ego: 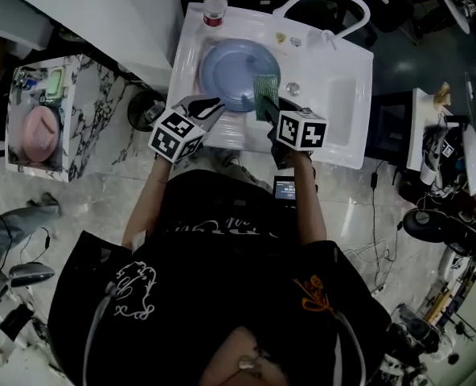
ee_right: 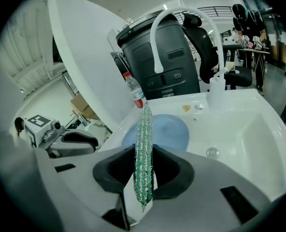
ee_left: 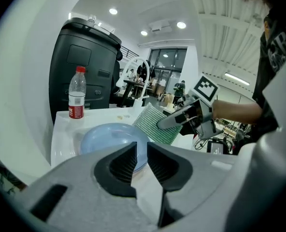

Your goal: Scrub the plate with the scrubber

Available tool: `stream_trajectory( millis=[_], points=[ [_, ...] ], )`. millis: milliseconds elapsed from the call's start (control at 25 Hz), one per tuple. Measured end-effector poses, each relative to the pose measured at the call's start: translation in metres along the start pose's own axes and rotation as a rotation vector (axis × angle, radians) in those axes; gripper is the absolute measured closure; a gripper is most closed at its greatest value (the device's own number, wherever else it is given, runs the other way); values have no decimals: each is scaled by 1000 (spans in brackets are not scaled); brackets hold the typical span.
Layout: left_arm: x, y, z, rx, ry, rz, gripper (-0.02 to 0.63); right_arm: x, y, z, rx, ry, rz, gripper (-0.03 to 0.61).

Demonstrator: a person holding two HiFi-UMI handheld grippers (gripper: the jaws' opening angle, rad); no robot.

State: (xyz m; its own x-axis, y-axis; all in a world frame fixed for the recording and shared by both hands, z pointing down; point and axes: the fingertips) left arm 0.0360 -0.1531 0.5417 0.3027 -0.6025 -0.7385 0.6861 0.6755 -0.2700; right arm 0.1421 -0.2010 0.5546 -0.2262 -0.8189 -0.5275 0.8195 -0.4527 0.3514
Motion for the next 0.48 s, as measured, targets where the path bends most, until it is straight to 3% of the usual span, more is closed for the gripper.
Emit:
stream_trajectory(
  millis=[280,480],
  points=[
    [1,55,2,53,36,-22,555,-55,-23,-31,75,-1,-96,488],
    [-14,85,-1,64,9,-27,555,-85,-32,-40,90,-15,-138,488]
  ],
)
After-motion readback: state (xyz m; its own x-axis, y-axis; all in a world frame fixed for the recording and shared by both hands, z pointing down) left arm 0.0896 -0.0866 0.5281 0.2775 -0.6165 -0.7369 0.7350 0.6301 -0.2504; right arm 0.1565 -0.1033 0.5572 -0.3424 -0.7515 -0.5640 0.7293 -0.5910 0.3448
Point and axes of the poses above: the fingertips, and each gripper's own axes: z forward along the fingers, y to its right, x out of its top, and after that the axes turned 10 degrees about -y, right-handed
